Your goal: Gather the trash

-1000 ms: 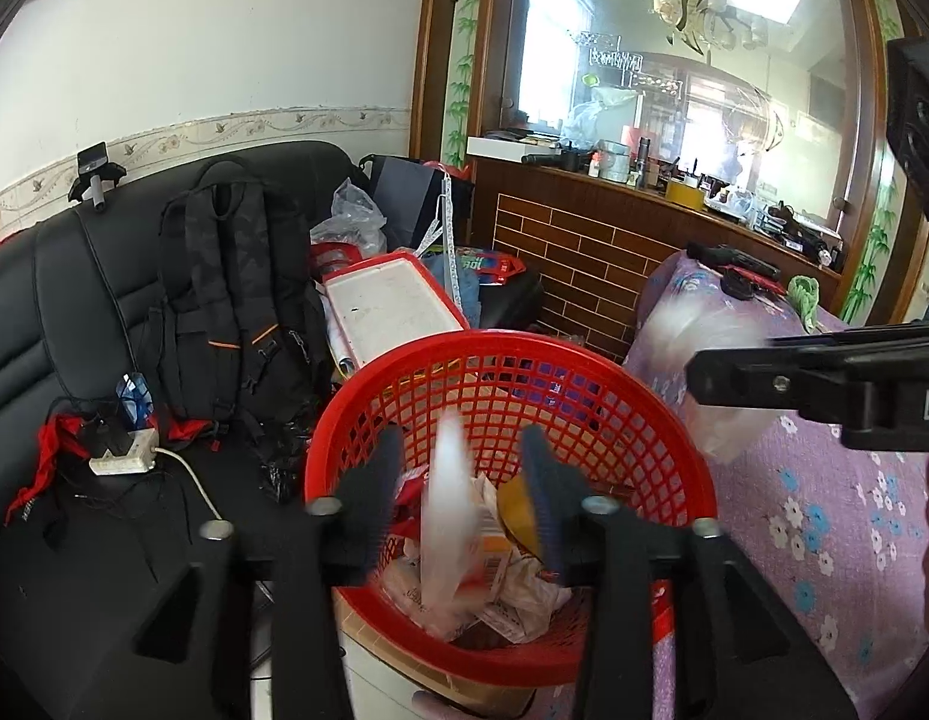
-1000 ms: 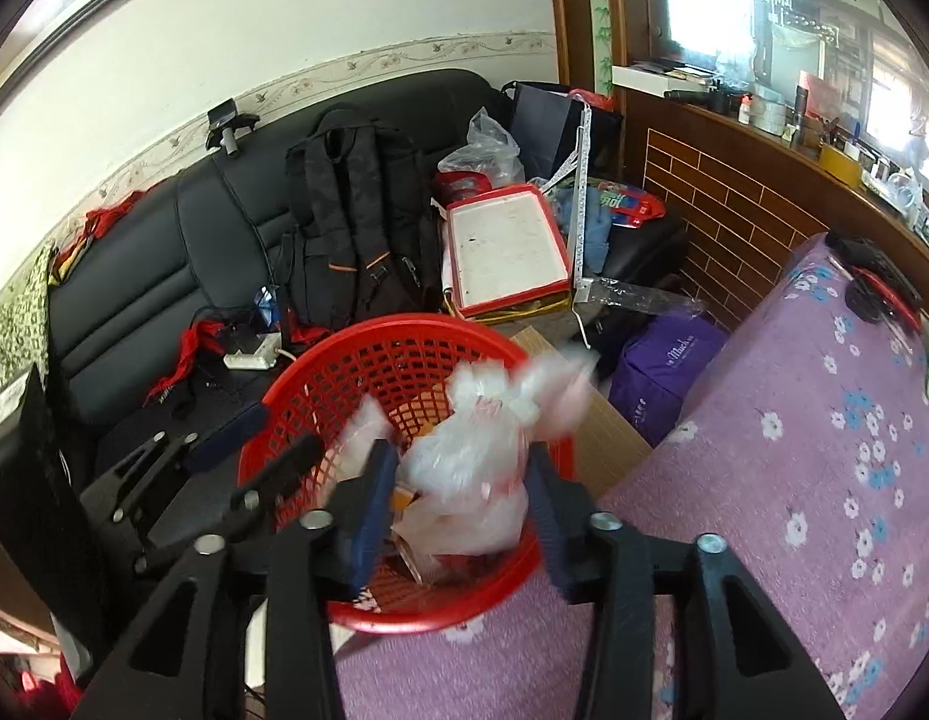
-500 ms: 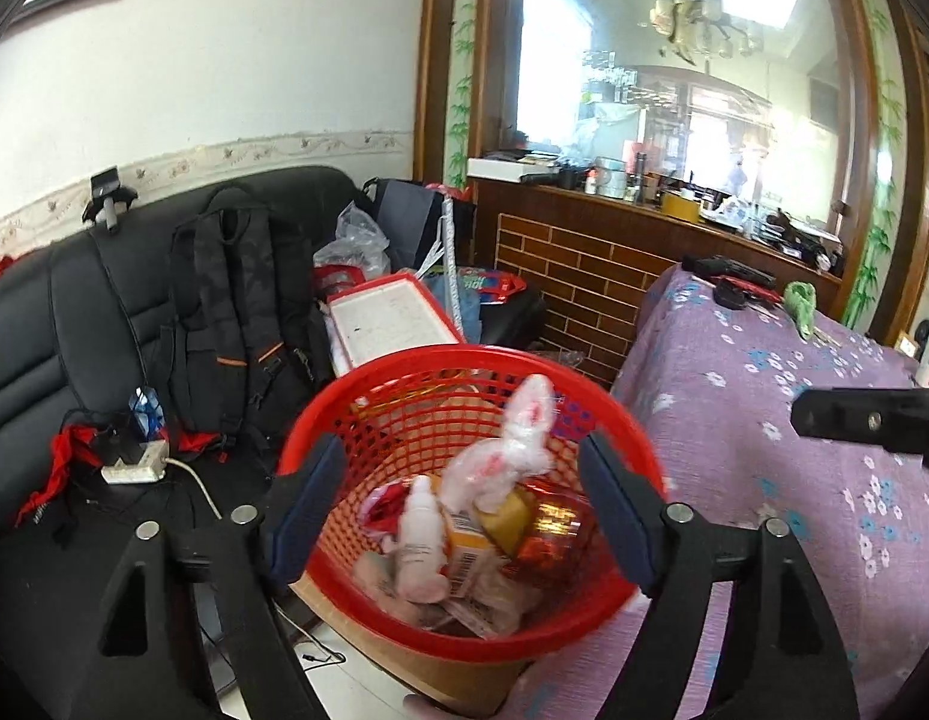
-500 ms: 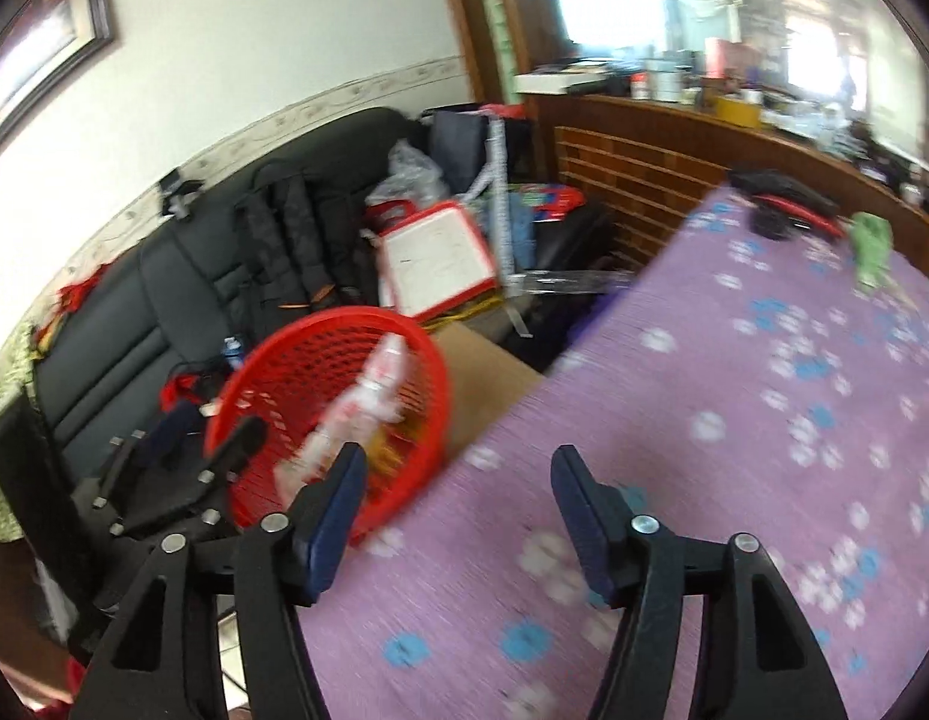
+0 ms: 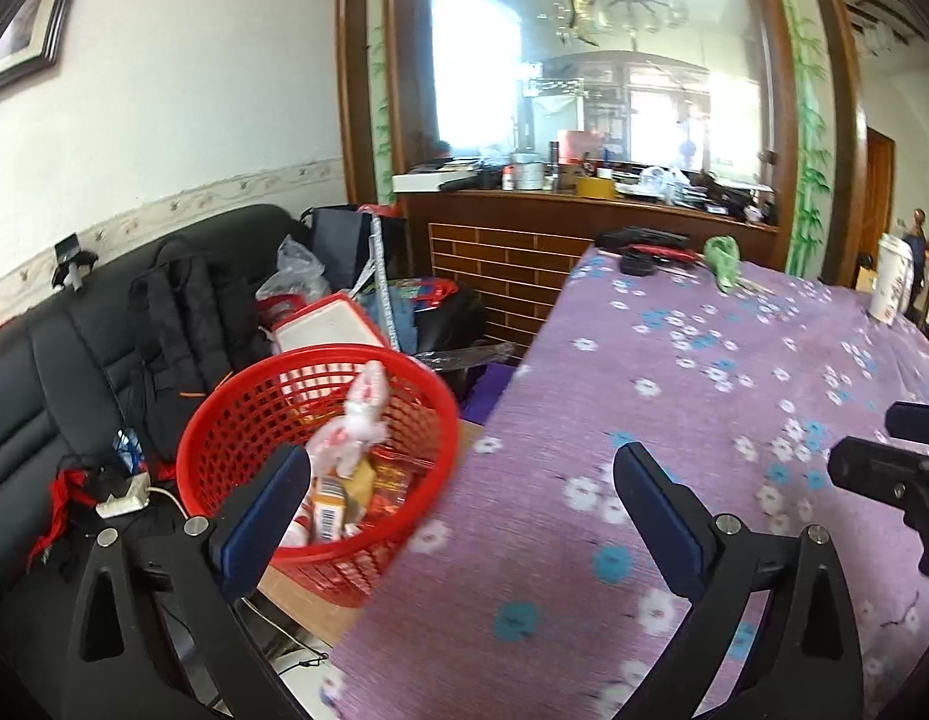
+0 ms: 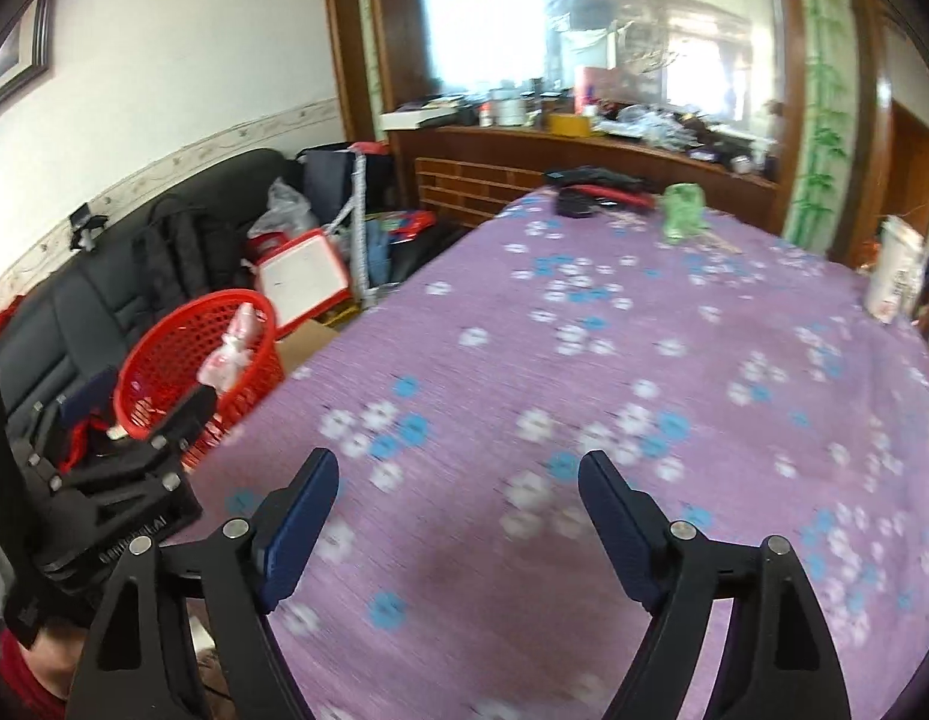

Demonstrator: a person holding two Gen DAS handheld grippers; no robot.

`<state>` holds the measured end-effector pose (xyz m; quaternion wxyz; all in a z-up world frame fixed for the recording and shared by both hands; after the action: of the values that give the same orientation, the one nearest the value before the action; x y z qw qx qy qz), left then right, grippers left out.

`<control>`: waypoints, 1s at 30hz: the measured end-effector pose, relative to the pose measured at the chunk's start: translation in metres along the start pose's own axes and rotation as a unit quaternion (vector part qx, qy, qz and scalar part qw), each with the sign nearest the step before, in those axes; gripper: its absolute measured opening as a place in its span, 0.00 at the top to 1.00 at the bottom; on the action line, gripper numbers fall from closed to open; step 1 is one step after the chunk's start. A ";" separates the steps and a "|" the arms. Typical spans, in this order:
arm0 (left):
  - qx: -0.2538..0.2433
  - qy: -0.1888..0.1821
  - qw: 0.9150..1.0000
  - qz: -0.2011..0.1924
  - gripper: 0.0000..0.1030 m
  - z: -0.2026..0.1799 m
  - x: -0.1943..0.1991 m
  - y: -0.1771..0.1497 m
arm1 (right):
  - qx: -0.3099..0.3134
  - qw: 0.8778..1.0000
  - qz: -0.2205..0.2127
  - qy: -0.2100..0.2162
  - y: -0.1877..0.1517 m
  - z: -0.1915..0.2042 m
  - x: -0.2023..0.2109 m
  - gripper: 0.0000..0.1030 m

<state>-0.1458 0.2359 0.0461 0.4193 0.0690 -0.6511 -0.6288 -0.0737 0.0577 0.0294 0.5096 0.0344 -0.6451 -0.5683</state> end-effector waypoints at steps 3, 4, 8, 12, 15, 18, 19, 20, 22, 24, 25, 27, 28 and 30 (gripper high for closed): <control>-0.015 -0.002 1.000 -0.007 0.01 -0.014 0.014 -0.001 | -0.012 1.000 -0.007 -0.011 -0.016 -0.011 0.019 0.15; -0.018 -0.001 1.000 -0.009 0.00 -0.017 0.017 -0.001 | -0.017 1.000 -0.009 -0.011 -0.020 -0.016 0.024 0.14; -0.023 -0.003 1.000 -0.012 0.00 -0.027 0.026 -0.002 | -0.031 0.999 -0.013 -0.022 -0.032 -0.026 0.040 0.14; -0.031 -0.006 0.999 -0.013 0.00 -0.033 0.032 -0.005 | -0.035 0.999 -0.023 -0.031 -0.034 -0.031 0.054 0.14; -0.035 -0.008 0.999 -0.015 0.00 -0.037 0.036 -0.007 | -0.032 0.998 -0.029 -0.035 -0.034 -0.028 0.059 0.13; -0.036 -0.007 0.999 -0.016 0.00 -0.038 0.037 -0.007 | -0.026 0.999 -0.028 -0.036 -0.033 -0.024 0.057 0.13; -0.035 -0.007 0.999 -0.015 0.00 -0.038 0.036 -0.007 | -0.024 0.999 -0.027 -0.035 -0.032 -0.023 0.056 0.13; -0.035 -0.006 0.999 -0.015 0.00 -0.038 0.036 -0.008 | -0.023 0.999 -0.026 -0.035 -0.032 -0.021 0.055 0.13; -0.033 -0.003 0.999 -0.015 0.00 -0.035 0.036 -0.008 | -0.021 0.999 -0.022 -0.036 -0.032 -0.020 0.051 0.13; -0.031 -0.002 0.999 -0.013 0.00 -0.033 0.034 -0.009 | -0.022 0.999 -0.018 -0.034 -0.034 -0.019 0.048 0.13; -0.031 -0.001 0.999 -0.012 0.00 -0.032 0.033 -0.008 | -0.022 0.999 -0.016 -0.034 -0.034 -0.019 0.046 0.13; -0.033 0.002 0.999 -0.012 0.00 -0.031 0.032 -0.008 | -0.022 0.999 -0.013 -0.038 -0.035 -0.020 0.044 0.13; -0.034 0.003 0.999 -0.012 0.00 -0.031 0.030 -0.008 | -0.022 0.999 -0.012 -0.040 -0.035 -0.020 0.044 0.13; -0.037 0.002 0.999 -0.011 0.00 -0.031 0.029 -0.008 | -0.022 0.999 -0.011 -0.040 -0.036 -0.020 0.044 0.13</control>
<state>-0.1483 0.1922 0.0480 0.4157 0.0619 -0.6256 -0.6573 -0.1004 0.0039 0.0261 0.4775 0.0076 -0.6518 -0.5892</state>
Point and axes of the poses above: each gripper's, at about its wrist camera, not at the fingertips, and x roughly against the way its jaws point, z to its left, y to its top, the point moved 8 cm from there along -x, roughly the way its jaws point, and after that the axes turned 10 degrees about y, right-handed, at the moved point
